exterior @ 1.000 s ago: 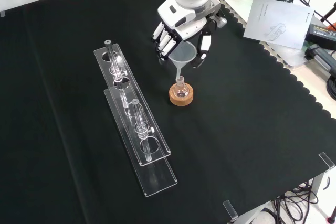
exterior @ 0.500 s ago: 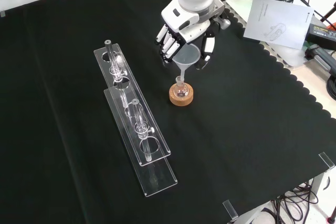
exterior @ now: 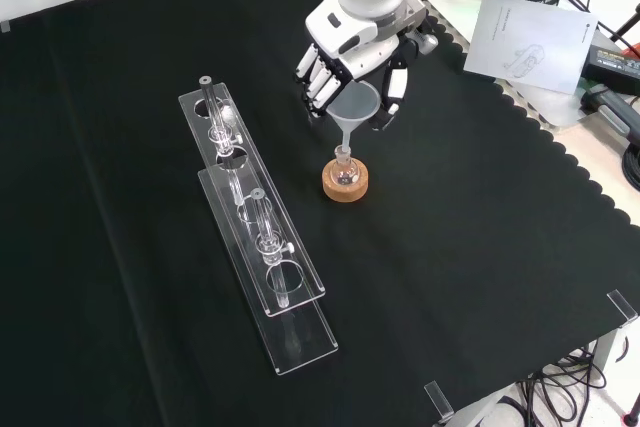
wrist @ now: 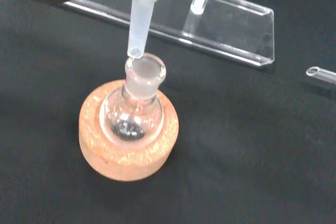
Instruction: Place the funnel on the round-bottom flask.
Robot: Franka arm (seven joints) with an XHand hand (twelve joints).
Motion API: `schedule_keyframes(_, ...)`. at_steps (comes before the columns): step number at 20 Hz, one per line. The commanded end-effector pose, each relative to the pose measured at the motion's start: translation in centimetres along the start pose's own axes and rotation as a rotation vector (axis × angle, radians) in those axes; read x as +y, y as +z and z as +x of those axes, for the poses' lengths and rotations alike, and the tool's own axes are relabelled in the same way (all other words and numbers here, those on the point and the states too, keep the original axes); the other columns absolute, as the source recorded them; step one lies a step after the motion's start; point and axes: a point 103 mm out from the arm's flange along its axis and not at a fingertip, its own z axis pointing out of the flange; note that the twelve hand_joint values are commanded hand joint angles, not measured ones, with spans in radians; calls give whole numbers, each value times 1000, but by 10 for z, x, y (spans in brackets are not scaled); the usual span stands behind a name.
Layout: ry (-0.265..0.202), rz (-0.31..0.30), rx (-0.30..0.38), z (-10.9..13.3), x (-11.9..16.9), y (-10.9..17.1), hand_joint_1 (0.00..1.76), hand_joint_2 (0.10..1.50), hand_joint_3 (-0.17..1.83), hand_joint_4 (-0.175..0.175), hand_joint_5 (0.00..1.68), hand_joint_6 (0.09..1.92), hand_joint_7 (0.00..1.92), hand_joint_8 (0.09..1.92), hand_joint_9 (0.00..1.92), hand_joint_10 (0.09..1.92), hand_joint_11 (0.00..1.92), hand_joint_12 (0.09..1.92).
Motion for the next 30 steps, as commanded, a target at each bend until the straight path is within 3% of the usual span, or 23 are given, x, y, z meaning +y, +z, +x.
schedule_keyframes(1,1,33,-12,-1,5,20,844,742,589,-49,609,695,663,781,1000,614,689,1231)
schedule_keyframes(14,-2,14,6,-3,5,17,844,742,590,-49,610,695,662,782,999,615,690,1231)
schedule_keyframes(30,-15,53,-13,7,7,34,843,742,590,-49,609,696,659,783,995,615,690,1230)
